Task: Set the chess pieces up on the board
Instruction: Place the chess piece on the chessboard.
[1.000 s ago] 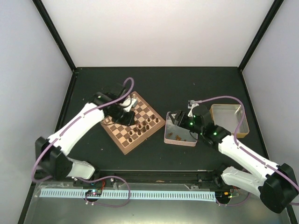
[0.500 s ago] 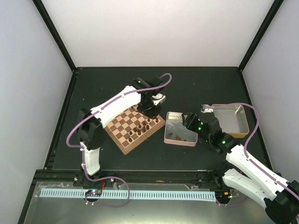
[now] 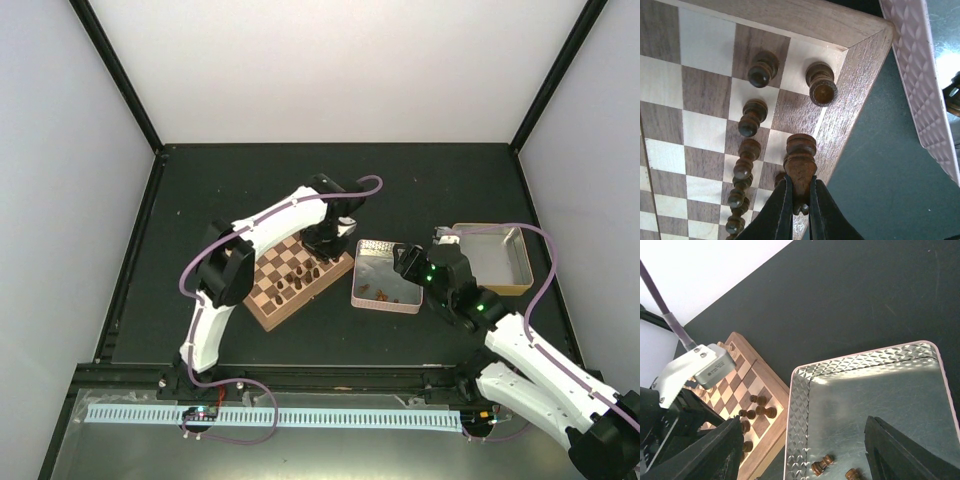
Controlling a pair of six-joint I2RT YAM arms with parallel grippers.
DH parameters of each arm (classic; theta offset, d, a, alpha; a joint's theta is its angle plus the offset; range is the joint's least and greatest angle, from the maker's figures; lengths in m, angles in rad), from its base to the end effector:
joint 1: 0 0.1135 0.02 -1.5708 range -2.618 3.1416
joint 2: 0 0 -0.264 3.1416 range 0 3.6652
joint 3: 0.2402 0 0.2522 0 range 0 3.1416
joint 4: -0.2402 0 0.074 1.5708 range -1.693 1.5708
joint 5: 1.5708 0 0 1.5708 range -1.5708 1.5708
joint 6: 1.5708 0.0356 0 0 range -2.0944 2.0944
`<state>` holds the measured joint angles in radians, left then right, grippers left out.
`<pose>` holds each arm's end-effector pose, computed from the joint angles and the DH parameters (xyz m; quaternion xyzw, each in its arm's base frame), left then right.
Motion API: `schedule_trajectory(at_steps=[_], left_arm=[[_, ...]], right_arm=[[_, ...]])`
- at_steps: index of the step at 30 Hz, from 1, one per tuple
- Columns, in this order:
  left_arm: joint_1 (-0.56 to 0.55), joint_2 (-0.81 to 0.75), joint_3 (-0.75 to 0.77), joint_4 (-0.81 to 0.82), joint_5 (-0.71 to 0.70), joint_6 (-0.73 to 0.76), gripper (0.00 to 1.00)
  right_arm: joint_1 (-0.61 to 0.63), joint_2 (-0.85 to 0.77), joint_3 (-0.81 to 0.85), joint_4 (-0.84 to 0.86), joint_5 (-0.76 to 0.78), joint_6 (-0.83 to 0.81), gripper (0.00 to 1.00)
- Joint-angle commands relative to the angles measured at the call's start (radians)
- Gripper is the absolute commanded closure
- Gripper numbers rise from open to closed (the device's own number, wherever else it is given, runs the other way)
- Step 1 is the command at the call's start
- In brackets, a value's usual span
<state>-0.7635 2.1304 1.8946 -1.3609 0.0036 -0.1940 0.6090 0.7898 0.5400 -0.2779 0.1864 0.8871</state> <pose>0.2957 -0.2832 0.2288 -0.2809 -0.9597 -0.0044 0.0123 0.1518 0.0978 0.2437 0.1656 0.8485 0.2783 0.4185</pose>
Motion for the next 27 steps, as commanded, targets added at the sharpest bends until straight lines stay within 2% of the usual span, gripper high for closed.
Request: schedule_trajectory(at_steps=[1, 14, 27], left_arm=[[-0.007, 0.040, 0.062, -0.046, 0.006, 0.044, 0.93], [-0.005, 0.088, 0.072, -0.036, -0.002, 0.047, 0.89], [-0.004, 0.105, 0.079, -0.039, -0.024, 0.044, 0.81]], right_arm=[[-0.005, -0.008, -0.012, 0.004, 0.039, -0.016, 0.32], [-0.006, -0.003, -0.009, -0.001, 0.038, -0.014, 0.32], [-0.006, -0.003, -0.011, 0.000, 0.035, -0.015, 0.32]])
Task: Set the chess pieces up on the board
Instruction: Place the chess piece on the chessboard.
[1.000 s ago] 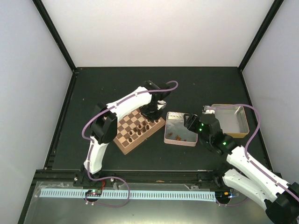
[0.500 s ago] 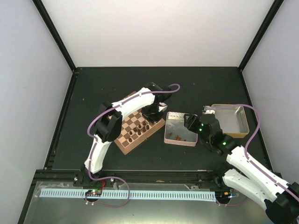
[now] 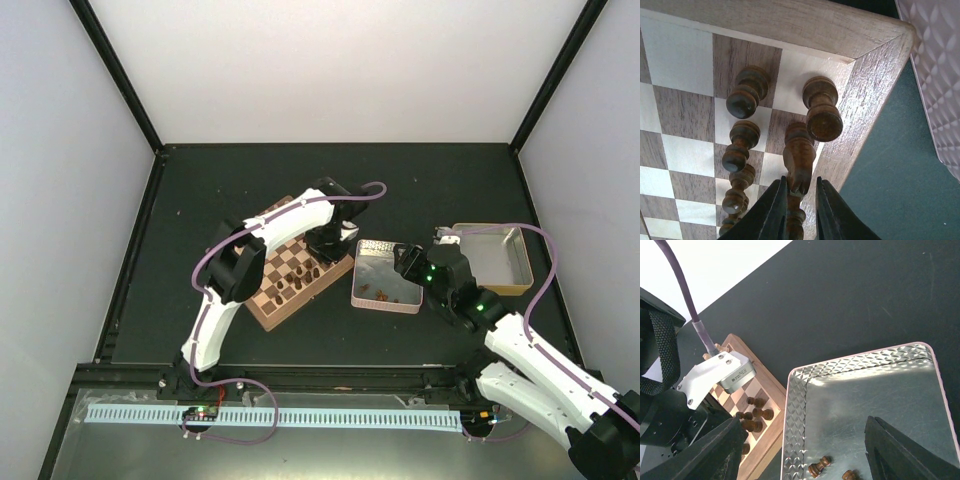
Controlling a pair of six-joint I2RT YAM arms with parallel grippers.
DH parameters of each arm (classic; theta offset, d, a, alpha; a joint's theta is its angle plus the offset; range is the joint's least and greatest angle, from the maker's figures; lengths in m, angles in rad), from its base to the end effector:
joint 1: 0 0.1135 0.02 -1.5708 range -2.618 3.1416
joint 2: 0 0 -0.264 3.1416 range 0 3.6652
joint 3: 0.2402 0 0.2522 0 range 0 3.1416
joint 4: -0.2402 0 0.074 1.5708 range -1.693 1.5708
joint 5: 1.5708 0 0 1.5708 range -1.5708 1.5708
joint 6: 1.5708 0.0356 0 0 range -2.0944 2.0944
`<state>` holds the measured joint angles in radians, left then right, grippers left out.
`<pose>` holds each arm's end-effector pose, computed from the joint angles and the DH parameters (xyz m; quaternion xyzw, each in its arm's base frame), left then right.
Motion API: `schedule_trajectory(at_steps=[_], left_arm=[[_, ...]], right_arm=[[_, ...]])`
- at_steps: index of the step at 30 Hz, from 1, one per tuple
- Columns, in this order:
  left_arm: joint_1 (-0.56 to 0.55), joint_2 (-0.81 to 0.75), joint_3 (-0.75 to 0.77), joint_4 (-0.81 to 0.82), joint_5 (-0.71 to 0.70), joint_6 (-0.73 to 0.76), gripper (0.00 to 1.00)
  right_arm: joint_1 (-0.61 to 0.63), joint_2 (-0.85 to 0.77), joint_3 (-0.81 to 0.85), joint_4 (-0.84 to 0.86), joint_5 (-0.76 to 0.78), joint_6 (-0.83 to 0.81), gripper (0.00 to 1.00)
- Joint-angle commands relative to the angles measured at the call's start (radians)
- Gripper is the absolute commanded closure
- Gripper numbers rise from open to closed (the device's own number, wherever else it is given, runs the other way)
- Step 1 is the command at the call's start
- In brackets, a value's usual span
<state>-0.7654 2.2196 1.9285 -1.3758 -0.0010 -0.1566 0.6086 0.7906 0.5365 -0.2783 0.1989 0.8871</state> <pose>0.3035 -0.2916 0.2019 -0.2994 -0.9529 -0.0218 0.0428 0.1519 0.0973 0.2424 0.1687 0.8487 0.2726 0.4206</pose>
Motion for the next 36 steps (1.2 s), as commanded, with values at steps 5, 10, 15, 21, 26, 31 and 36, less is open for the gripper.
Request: schedule_trajectory(at_steps=[5, 10, 15, 21, 26, 31, 36], left_arm=[[-0.001, 0.009, 0.046, -0.018, -0.016, 0.006, 0.81], [0.004, 0.004, 0.046, -0.016, -0.017, 0.005, 0.89], [0.005, -0.006, 0.043, -0.024, -0.028, 0.009, 0.91], [0.005, -0.013, 0.034, -0.027, -0.040, 0.014, 0.90], [0.005, -0.018, 0.029, -0.034, -0.066, 0.013, 0.89], [0.005, -0.030, 0.017, -0.016, -0.016, 0.024, 0.85], [0.006, -0.047, 0.013, -0.005, 0.016, 0.029, 0.77]], right_arm=[[-0.006, -0.004, -0.006, 0.002, 0.023, -0.015, 0.32], [-0.005, -0.005, -0.006, 0.002, 0.022, -0.016, 0.32], [-0.006, -0.005, -0.006, 0.002, 0.023, -0.015, 0.32], [-0.005, -0.005, -0.004, 0.002, 0.023, -0.015, 0.32], [-0.006, -0.005, -0.006, 0.002, 0.021, -0.013, 0.32], [-0.006, -0.005, -0.004, 0.000, 0.020, -0.013, 0.32], [-0.006, -0.007, -0.003, -0.002, 0.018, -0.013, 0.32]])
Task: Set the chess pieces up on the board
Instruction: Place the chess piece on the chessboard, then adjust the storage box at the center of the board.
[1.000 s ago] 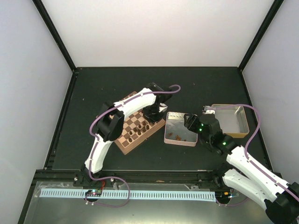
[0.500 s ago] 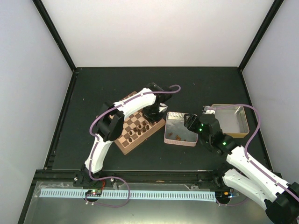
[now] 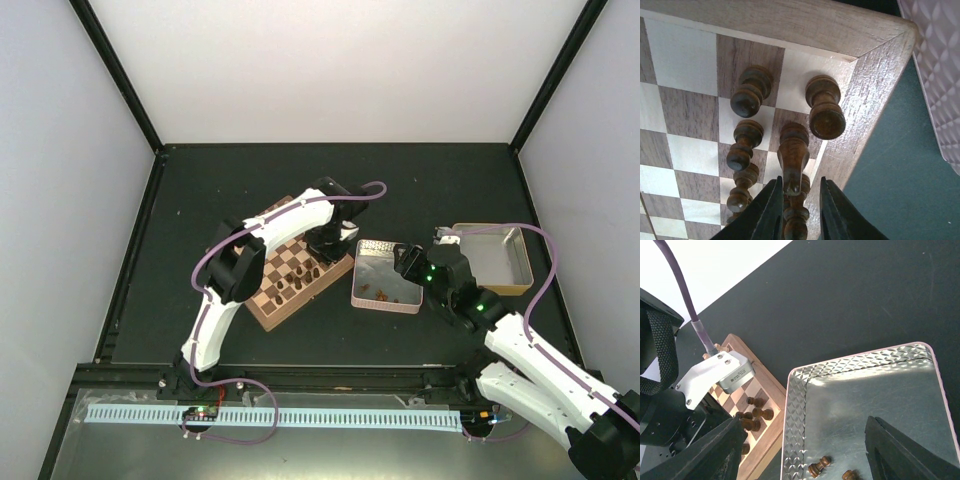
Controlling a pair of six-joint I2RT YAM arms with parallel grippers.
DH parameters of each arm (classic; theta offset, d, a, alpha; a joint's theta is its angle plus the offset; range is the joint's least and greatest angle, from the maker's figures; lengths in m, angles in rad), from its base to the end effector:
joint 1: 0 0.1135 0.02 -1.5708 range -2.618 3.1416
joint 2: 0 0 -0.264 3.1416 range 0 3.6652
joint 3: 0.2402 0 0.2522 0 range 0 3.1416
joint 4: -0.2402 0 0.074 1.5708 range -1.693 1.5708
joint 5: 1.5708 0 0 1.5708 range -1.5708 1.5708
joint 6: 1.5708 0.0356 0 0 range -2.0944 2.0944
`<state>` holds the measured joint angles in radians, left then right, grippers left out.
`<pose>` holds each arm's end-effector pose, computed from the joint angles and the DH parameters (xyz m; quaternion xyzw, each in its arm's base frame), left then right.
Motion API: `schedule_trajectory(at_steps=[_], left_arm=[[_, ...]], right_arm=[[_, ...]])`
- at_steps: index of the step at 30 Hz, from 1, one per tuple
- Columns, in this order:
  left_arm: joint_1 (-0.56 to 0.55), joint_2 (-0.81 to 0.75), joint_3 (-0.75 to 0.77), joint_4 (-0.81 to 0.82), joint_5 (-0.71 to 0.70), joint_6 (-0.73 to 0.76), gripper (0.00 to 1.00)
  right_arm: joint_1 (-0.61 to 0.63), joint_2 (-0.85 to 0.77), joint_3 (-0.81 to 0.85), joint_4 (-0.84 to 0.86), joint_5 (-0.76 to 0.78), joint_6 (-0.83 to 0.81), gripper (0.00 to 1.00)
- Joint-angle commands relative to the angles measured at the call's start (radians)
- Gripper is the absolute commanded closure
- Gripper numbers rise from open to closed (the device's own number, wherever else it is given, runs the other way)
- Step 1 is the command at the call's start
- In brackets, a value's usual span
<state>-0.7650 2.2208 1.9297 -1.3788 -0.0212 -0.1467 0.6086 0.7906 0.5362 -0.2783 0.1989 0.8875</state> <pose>0.3041 -0.2909 0.2018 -0.3044 -0.9512 -0.0313 0.0398 0.1519 0.0973 0.2423 0.1689 0.8488 0.2726 0.4205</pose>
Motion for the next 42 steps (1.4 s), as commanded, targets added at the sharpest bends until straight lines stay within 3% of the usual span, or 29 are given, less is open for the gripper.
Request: schedule_trajectory(at_steps=[1, 9, 14, 24, 32, 37, 42], left_arm=[[0.005, -0.054, 0.014, 0.000, 0.040, 0.019, 0.75], [0.018, -0.163, -0.003, 0.052, 0.062, 0.002, 0.63], [0.036, -0.323, -0.127, 0.179, 0.093, -0.016, 0.59], [0.127, -0.801, -0.594, 0.559, 0.093, -0.051, 0.51], [0.201, -1.187, -0.864, 0.700, 0.059, -0.034, 0.39], [0.208, -1.323, -0.959, 0.775, 0.062, -0.011, 0.34], [0.212, -1.348, -0.974, 0.782, 0.063, -0.002, 0.33]], right_arm=[[-0.006, -0.007, -0.001, -0.004, 0.019, -0.015, 0.32], [-0.006, -0.005, 0.023, -0.067, -0.011, -0.063, 0.32], [-0.007, 0.053, 0.087, -0.132, -0.083, -0.235, 0.32], [-0.088, 0.494, 0.376, -0.243, -0.137, -0.627, 0.31], [-0.125, 0.864, 0.617, -0.335, -0.144, -0.816, 0.29], [-0.128, 0.976, 0.697, -0.372, -0.131, -0.876, 0.30], [-0.135, 1.052, 0.751, -0.405, -0.128, -0.918, 0.34]])
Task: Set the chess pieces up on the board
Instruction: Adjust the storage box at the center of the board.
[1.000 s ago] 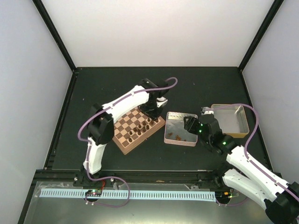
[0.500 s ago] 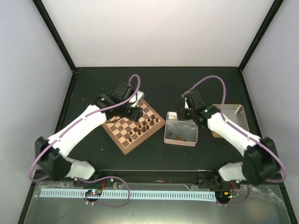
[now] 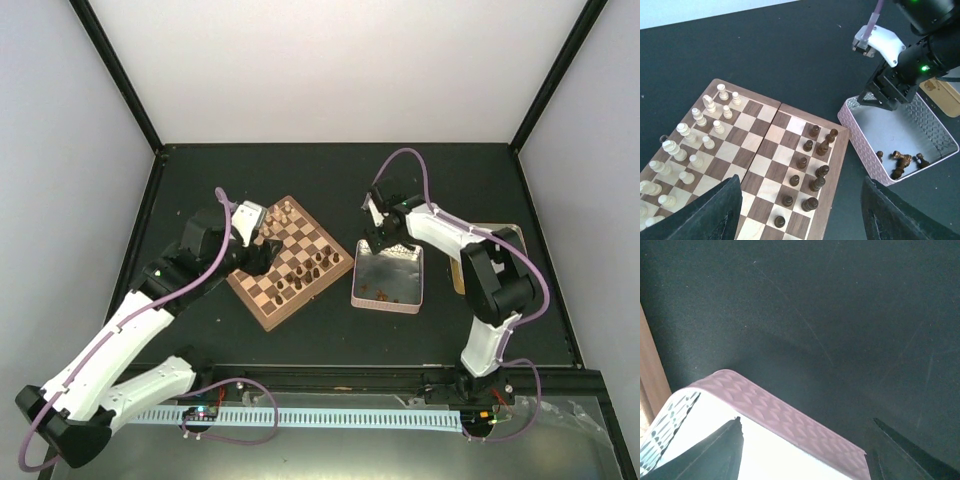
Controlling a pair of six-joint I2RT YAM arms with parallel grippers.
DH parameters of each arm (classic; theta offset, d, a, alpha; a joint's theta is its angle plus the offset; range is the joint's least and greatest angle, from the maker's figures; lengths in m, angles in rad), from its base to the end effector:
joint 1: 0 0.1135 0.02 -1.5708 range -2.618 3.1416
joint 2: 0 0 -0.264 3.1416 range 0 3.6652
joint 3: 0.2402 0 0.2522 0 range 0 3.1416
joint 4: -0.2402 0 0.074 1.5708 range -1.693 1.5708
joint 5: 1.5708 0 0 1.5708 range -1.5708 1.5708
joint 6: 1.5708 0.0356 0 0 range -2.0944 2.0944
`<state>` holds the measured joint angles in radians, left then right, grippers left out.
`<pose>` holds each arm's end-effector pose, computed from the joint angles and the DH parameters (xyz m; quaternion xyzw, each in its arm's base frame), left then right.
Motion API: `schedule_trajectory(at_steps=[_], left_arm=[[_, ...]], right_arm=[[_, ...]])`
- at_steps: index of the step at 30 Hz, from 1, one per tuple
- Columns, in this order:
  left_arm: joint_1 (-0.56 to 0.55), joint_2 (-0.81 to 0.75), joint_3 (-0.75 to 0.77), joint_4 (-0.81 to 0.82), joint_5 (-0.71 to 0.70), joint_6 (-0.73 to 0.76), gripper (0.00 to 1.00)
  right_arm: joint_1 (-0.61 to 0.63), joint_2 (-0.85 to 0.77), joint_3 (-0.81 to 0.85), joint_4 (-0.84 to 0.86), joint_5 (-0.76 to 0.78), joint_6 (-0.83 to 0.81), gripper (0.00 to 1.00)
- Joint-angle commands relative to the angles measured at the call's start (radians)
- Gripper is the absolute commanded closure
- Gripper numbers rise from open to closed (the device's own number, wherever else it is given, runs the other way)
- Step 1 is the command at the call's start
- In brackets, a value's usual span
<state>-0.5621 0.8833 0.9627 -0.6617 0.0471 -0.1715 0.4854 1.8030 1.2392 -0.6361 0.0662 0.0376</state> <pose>0.1543 -0.0992 0.3365 0.1818 0.8612 -0.1894 0.4353 0.3191 0.1657 0.1881 -0.2122 0.9592 0.0162 0.1864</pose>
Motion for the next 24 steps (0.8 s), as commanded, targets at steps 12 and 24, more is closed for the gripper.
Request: schedule_trajectory(at_steps=[12, 24], left_arm=[[0.011, -0.003, -0.027, 0.077, 0.007, 0.020, 0.33], [0.013, 0.029, -0.028, 0.079, 0.035, 0.020, 0.34]], right_arm=[[-0.028, 0.051, 0.020, -0.080, 0.181, -0.023, 0.60], [-0.033, 0.008, -0.039, -0.166, 0.340, 0.106, 0.81]])
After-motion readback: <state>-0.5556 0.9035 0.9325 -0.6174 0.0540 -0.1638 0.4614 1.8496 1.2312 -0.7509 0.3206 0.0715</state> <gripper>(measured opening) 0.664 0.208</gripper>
